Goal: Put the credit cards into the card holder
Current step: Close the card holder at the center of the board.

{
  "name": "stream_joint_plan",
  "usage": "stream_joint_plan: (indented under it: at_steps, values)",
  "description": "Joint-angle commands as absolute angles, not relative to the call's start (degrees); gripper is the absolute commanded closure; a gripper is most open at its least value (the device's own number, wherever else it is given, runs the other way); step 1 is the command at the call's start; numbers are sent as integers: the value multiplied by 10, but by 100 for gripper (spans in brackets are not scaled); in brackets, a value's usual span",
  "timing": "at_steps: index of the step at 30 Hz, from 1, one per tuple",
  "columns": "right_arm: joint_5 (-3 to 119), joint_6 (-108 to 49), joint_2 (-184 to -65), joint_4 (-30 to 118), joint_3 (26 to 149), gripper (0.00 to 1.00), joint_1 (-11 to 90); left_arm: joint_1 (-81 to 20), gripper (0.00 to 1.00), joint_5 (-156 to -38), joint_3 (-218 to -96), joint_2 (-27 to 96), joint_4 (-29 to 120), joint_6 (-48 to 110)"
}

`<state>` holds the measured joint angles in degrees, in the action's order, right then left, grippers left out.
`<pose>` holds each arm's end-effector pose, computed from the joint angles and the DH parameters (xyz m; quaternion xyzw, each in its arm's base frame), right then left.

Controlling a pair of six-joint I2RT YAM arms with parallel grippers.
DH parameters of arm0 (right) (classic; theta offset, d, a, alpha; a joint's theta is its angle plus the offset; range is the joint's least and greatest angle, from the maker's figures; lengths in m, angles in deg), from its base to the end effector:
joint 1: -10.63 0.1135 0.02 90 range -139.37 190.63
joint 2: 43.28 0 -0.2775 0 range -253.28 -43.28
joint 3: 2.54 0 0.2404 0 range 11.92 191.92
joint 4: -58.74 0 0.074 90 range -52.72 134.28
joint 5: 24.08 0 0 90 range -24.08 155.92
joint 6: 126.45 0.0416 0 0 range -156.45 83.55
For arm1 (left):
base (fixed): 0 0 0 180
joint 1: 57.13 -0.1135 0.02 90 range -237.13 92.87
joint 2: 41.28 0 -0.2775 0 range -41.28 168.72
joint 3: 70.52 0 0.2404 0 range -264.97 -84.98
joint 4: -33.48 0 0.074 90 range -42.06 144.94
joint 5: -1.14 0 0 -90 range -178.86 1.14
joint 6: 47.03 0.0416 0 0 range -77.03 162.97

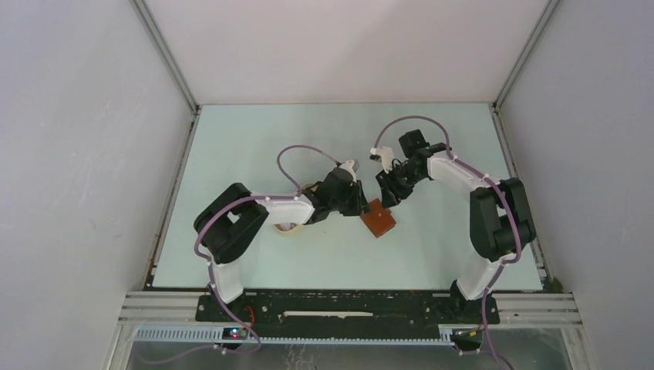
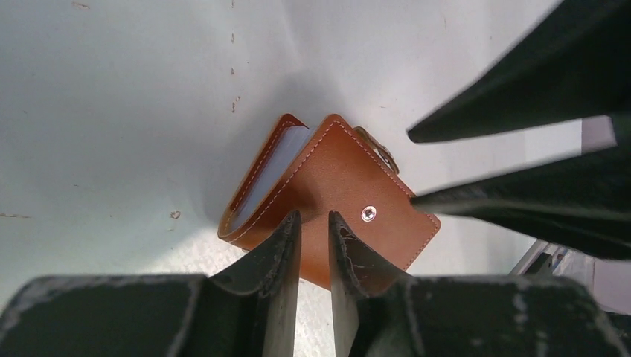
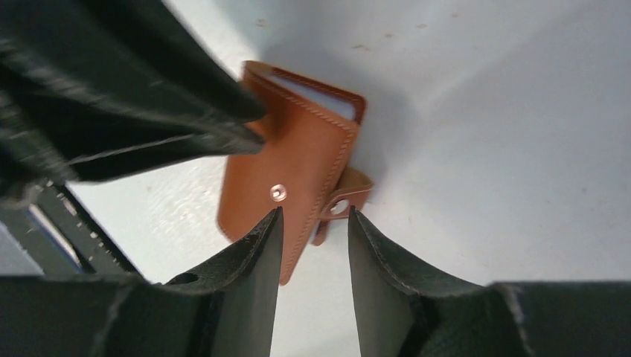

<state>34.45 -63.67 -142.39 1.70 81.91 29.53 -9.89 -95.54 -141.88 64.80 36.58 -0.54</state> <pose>0.3060 0.1277 0.2227 -0.4119 0.8575 0.2559 0.1721 0.2582 -0.2864 0.1725 0.0548 0.8953 -0.3492 0.2712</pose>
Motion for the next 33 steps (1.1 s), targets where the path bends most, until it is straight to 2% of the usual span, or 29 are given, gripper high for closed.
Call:
stream_joint_plan:
  at_steps: [1, 7, 13, 21, 33]
  values:
    - [410, -587, -1451, 57, 818, 54, 297, -85, 75, -958, -1403, 660, 376, -22]
    - [431, -579, -1459, 64, 818, 56, 299, -81, 76, -960, -1401, 658, 372, -25]
    - [434, -581, -1453, 60, 819, 67, 298, -81, 76, -956, -1393, 653, 369, -29]
    - [414, -591, -1449, 36, 832, 100, 291, -80, 75, -951, -1372, 635, 345, -46]
    - [425, -627, -1413, 38, 838, 100, 327, -80, 70, -981, -1336, 556, 298, -52]
